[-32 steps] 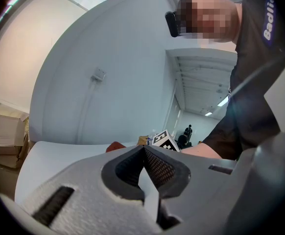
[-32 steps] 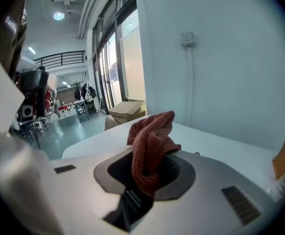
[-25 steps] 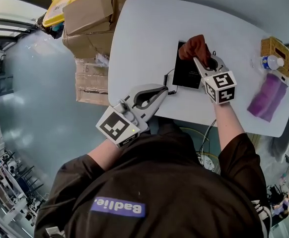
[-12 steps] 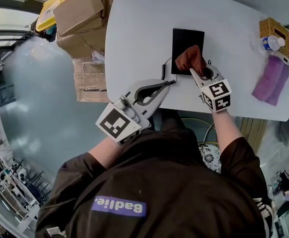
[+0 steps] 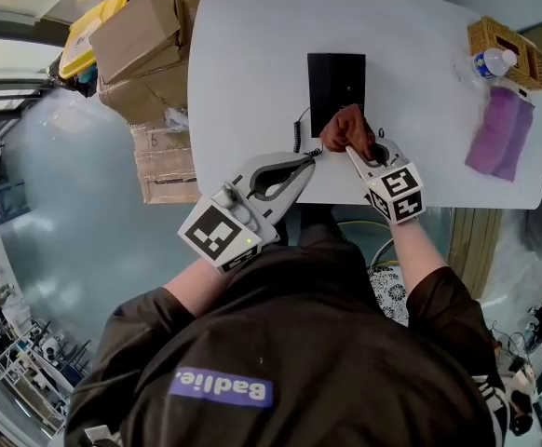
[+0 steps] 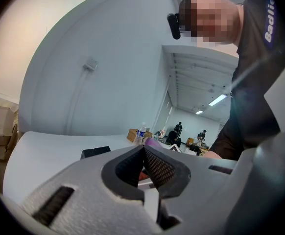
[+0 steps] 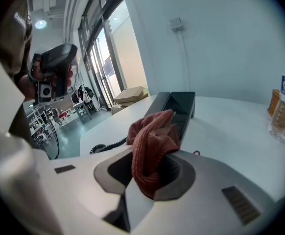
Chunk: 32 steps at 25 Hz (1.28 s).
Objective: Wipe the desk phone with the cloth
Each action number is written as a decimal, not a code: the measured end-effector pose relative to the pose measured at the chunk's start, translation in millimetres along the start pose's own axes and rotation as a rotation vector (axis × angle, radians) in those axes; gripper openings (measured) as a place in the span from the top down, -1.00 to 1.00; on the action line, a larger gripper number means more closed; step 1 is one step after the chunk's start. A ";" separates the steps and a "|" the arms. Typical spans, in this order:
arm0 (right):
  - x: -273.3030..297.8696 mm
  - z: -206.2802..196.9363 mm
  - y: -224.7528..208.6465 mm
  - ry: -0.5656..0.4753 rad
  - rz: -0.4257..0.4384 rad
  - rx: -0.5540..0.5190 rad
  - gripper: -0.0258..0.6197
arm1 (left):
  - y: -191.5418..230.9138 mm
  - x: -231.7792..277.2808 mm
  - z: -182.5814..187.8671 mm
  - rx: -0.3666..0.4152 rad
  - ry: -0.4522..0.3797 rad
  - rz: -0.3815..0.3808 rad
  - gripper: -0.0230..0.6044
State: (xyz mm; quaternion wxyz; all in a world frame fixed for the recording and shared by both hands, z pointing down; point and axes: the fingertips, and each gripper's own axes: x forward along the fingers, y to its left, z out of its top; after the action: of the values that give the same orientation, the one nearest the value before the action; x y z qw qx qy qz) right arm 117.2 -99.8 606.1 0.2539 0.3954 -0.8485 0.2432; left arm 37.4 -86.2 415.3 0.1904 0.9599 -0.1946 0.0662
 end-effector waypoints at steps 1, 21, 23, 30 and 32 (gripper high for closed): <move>-2.6 9.4 -4.6 -0.020 -0.006 -0.006 0.63 | -0.2 1.1 1.0 0.007 -0.002 -0.002 0.88; 3.7 95.9 -114.8 -0.132 -0.039 -0.087 0.63 | 7.9 21.0 20.4 -0.013 -0.035 0.161 0.88; 5.0 82.4 -107.3 -0.112 -0.017 -0.094 0.63 | 6.3 22.9 17.3 -0.021 -0.033 0.169 0.88; -1.7 30.9 -83.1 -0.044 0.023 -0.092 0.63 | -6.1 22.1 7.0 -0.025 -0.021 0.163 0.88; -3.7 19.1 -76.0 -0.029 0.023 -0.081 0.63 | -8.8 20.3 5.9 -0.013 -0.024 0.154 0.88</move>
State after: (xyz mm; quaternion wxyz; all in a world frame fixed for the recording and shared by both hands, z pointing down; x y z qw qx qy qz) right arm 175.0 -152.8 605.5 0.2544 0.3788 -0.8657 0.2058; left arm 59.9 -88.1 411.0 0.1885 0.9416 -0.2707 0.0678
